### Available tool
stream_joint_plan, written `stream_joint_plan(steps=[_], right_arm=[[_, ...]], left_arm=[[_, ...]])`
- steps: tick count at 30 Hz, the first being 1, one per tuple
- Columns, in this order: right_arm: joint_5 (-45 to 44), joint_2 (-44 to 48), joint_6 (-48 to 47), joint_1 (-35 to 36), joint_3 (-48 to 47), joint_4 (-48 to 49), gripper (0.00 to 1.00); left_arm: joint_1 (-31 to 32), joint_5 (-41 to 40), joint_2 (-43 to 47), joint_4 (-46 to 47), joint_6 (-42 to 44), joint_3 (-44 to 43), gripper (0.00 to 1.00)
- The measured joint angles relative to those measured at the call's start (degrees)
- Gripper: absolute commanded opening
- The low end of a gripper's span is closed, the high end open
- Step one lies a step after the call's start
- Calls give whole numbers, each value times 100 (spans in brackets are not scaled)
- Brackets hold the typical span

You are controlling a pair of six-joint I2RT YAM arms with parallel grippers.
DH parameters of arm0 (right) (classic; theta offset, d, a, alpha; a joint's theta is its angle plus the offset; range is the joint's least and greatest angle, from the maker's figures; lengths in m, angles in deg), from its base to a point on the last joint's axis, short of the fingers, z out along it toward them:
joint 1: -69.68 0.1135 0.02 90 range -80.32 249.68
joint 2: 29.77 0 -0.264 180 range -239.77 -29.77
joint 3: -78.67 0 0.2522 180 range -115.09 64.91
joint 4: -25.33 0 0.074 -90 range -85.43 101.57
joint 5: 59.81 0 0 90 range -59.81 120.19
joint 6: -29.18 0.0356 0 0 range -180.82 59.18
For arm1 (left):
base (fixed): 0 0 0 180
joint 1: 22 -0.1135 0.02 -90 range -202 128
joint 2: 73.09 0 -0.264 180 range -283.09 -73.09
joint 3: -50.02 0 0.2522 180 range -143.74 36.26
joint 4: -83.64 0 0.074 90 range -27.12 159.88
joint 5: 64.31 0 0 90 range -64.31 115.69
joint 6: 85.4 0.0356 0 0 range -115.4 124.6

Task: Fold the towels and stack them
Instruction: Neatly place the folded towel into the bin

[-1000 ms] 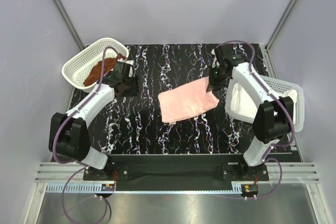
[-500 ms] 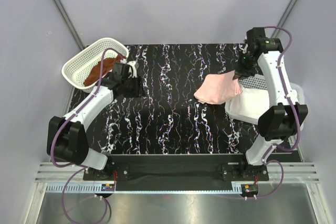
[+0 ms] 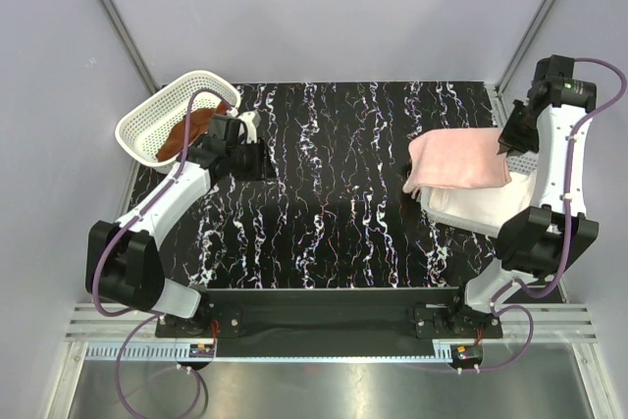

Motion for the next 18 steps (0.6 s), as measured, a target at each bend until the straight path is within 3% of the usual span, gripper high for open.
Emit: stream_joint_plan(steps=[18], right_arm=[[-94,153,-577,-1108,743,179,0]], left_arm=[[223,256,116,46,72,-52,46]])
